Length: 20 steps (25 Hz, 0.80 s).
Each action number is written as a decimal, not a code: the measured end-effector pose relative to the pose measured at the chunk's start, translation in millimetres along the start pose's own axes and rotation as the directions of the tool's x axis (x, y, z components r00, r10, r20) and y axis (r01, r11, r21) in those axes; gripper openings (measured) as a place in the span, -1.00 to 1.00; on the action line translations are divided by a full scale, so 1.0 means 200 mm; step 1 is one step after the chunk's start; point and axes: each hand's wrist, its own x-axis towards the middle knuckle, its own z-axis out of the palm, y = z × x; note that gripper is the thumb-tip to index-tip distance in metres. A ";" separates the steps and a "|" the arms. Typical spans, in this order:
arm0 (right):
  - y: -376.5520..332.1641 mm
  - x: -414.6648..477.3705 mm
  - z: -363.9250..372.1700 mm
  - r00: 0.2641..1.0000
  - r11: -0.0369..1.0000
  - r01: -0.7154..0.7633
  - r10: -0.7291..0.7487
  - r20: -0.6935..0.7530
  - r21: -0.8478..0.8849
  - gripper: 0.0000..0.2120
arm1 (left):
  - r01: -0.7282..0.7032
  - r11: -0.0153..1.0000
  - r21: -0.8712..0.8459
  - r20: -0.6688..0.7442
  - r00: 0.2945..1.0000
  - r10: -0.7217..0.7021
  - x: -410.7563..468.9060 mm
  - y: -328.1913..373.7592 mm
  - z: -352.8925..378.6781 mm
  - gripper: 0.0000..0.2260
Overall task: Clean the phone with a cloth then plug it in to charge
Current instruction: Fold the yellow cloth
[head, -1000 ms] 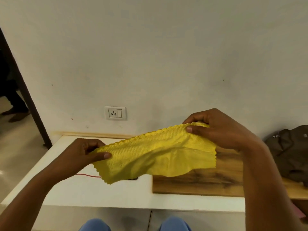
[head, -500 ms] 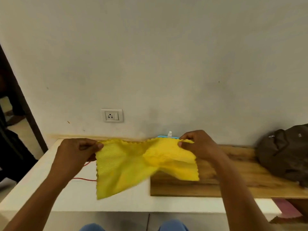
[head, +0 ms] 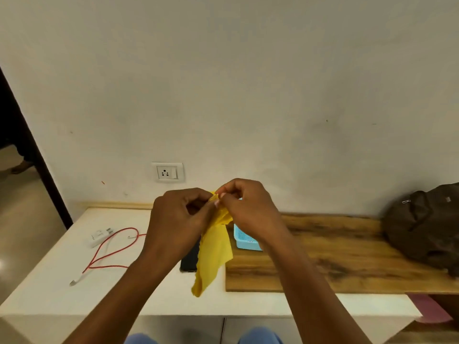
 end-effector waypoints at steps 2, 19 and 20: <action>-0.02 0.00 -0.02 0.999 0.998 -0.039 0.040 -0.012 0.050 -0.81 | 0.002 1.000 0.007 -0.015 1.000 -0.002 0.00 0.00 0.00 -0.88; -0.03 0.03 -0.09 0.992 0.992 -0.112 0.115 0.045 -0.062 -0.77 | -0.050 0.997 0.059 -0.002 0.999 0.050 -0.06 0.06 0.04 -0.58; -0.03 0.03 -0.09 0.993 0.991 -0.112 0.115 0.038 -0.073 -0.76 | -0.039 0.997 0.068 0.008 0.999 0.038 -0.06 0.06 0.04 -0.58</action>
